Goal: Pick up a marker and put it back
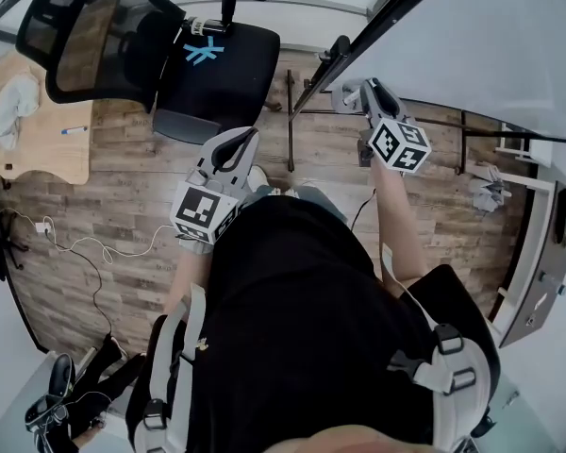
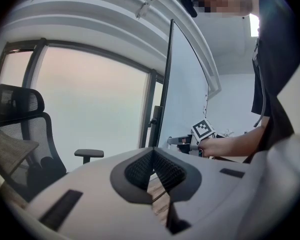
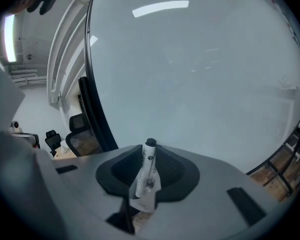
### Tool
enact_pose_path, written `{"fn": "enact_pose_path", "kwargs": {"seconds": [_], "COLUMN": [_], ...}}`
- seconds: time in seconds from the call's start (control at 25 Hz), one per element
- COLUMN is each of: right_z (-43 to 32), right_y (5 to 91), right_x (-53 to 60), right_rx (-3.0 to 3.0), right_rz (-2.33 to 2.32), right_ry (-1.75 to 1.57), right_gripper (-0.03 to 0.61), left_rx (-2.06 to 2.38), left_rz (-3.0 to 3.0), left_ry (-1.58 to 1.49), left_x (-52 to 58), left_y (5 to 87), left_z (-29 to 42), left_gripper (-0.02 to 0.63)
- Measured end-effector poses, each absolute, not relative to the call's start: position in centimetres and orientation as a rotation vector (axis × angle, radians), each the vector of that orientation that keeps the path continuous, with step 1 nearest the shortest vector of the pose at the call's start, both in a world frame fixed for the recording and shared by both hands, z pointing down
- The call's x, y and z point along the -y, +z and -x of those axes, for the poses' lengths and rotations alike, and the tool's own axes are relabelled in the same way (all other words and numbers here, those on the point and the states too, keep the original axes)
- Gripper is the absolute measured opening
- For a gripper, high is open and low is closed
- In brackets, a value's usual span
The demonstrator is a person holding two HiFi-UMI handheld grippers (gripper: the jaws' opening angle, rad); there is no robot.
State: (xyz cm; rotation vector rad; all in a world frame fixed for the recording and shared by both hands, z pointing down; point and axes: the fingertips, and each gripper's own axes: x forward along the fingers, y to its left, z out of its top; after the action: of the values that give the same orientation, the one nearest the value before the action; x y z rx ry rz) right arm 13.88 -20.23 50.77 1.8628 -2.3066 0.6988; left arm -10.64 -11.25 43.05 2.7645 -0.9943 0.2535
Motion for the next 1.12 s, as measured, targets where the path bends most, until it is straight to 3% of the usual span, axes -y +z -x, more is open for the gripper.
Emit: {"fn": "enact_pose_path", "kwargs": {"seconds": [1.12], "right_z": [-15.3], "right_y": [35.5], "right_x": [13.6], "right_rx": [2.496], "right_rz": [-1.961], "right_ry": [0.258], "right_gripper": [0.072], "left_rx": [0.719], "left_rz": [-2.878], "left_ry": [0.122], "left_x": [13.6], "left_y": [40.3], "left_z": [3.2], "left_gripper": [0.006]}}
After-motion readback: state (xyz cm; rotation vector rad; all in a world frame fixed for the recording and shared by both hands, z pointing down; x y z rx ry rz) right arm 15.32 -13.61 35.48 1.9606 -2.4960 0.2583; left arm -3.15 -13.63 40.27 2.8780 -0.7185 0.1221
